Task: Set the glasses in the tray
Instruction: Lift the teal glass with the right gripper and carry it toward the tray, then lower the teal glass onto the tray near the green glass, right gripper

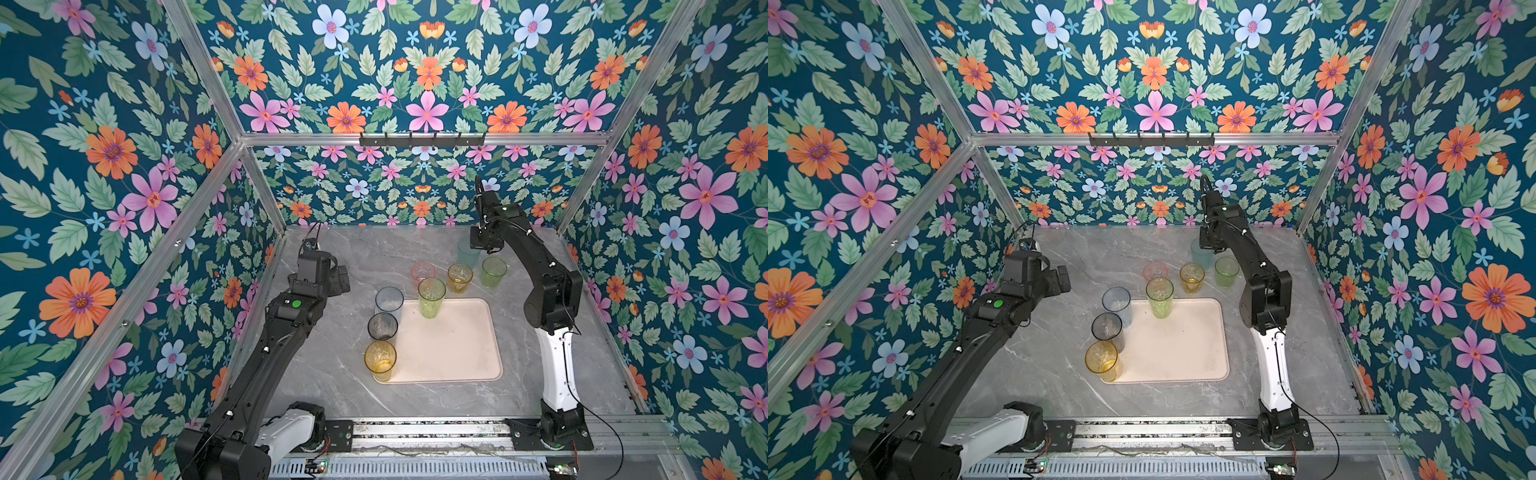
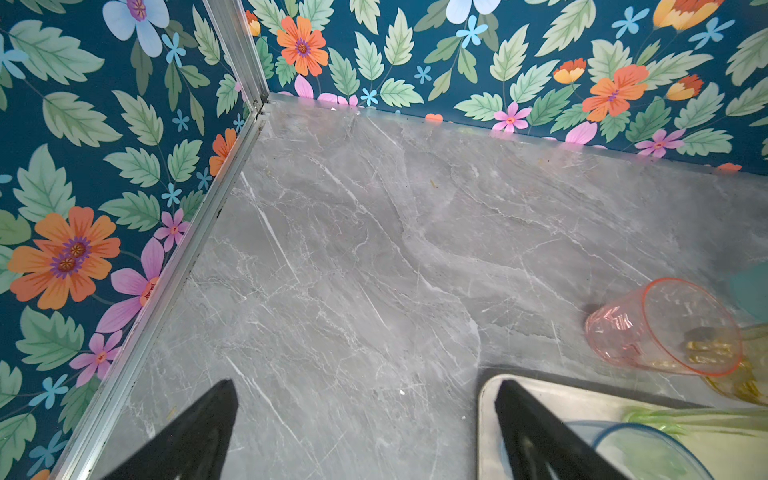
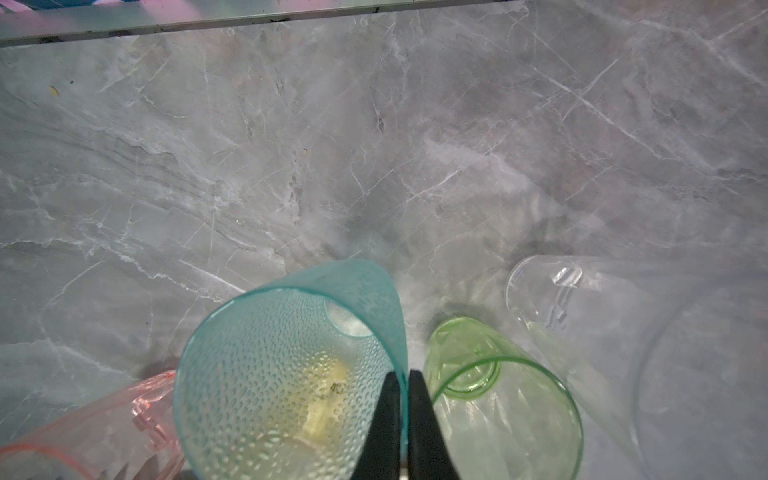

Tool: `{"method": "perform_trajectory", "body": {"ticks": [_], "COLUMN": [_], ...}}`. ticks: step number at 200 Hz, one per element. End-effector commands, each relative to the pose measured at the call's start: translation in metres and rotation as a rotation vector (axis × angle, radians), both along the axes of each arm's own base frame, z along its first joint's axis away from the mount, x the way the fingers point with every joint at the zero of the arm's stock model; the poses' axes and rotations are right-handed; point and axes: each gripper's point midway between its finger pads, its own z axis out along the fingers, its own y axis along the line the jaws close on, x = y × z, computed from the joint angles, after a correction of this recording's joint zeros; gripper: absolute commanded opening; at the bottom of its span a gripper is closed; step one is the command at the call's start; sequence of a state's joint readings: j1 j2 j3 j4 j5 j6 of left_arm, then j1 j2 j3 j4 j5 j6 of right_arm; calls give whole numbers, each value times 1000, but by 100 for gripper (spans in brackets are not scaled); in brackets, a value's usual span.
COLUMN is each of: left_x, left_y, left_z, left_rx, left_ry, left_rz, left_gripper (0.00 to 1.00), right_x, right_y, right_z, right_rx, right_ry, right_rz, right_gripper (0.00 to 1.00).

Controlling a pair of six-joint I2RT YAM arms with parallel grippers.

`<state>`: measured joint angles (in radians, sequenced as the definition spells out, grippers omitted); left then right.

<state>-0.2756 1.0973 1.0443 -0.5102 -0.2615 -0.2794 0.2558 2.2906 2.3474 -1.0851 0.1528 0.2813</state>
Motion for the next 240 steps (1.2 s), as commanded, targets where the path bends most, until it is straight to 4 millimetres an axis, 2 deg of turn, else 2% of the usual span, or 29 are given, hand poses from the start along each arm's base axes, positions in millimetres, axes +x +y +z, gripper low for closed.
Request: {"method": "perform_trajectory", "body": {"ticks": [1, 64, 105, 145, 178, 200, 205, 240], "left_x": [1, 2, 3, 3, 3, 4, 4, 4], "left_y": [0, -1, 0, 0, 0, -1, -1, -1], "left_z": [3, 3, 3, 3, 3, 3, 3, 0], "left_rx": [4, 3, 3, 2, 0, -2, -4, -6], "left_ry": [-13, -10, -11, -9, -10, -8, -9, -2], "left_rz": [-4, -6, -3, -8, -10, -13, -13, -13], "left_gripper": [99, 99, 99, 99, 99, 99, 99, 99], "right_x": [-12, -49, -89, -131, -164, -178, -185, -204], "right_y": [-3, -7, -3, 5, 12, 12, 11, 8], "right_z": [22, 96, 125, 128, 117, 105, 114, 96], "right_rx": [-7, -6, -12, 2, 19, 26, 42, 47], "right_ry": [-3, -74, -78, -44, -16, 14, -14, 28], "right_rz": [9, 21, 52, 91, 109, 105, 107, 119], "right_gripper": [0, 0, 0, 0, 0, 0, 0, 0]}}
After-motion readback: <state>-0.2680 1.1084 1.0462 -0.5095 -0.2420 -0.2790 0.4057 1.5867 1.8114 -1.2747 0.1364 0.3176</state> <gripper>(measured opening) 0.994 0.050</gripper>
